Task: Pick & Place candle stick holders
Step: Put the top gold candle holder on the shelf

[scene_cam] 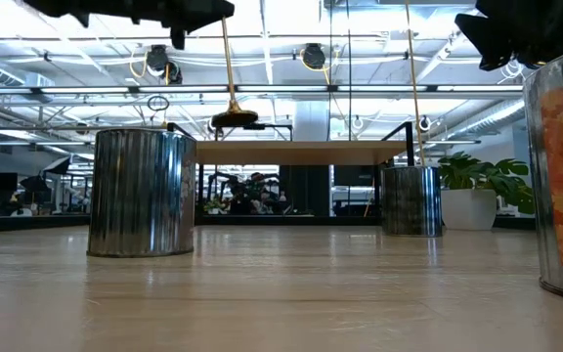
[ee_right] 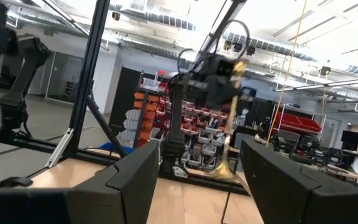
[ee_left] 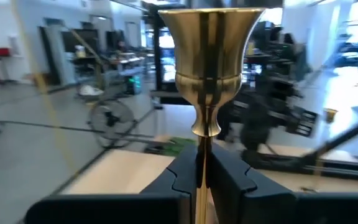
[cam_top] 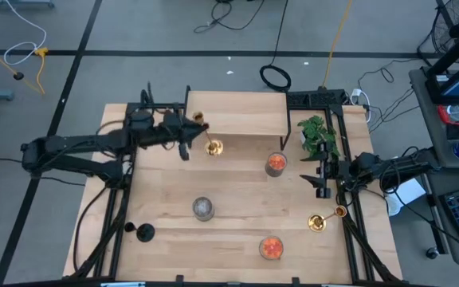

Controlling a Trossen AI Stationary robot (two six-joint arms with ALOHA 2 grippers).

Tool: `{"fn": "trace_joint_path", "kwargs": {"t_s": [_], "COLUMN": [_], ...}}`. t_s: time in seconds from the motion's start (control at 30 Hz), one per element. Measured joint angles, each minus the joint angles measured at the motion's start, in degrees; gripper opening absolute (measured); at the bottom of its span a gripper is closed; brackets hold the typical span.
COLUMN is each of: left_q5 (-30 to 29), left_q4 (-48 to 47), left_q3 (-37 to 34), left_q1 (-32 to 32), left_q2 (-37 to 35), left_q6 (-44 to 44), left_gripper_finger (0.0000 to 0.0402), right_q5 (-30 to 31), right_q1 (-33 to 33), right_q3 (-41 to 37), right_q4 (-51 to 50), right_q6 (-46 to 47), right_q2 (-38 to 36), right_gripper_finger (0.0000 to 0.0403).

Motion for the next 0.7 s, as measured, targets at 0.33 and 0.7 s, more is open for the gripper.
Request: {"fn": "trace_joint_path", "kwargs": {"t_s": [0.33, 0.7], "left_q5": [1.5, 15.6], "left_q4": [-3.0, 4.3], "left_q3": [4.8, 4.8], "left_q1": [15.7, 33.9], "left_q2": [0.1, 8.6], "left_q6": [0.3, -7.5], "left_gripper_finger": [0.0023, 0.0017], "right_q5": [0.0, 0.0], "right_q1": [0.0, 0.0], "right_q3": [0.0, 0.0], "right_q4": [0.2, 1.5], "right_q6": [0.0, -4.3], "right_q2": [1.3, 1.4], "right_gripper_finger": [0.0224, 0.0224]}}
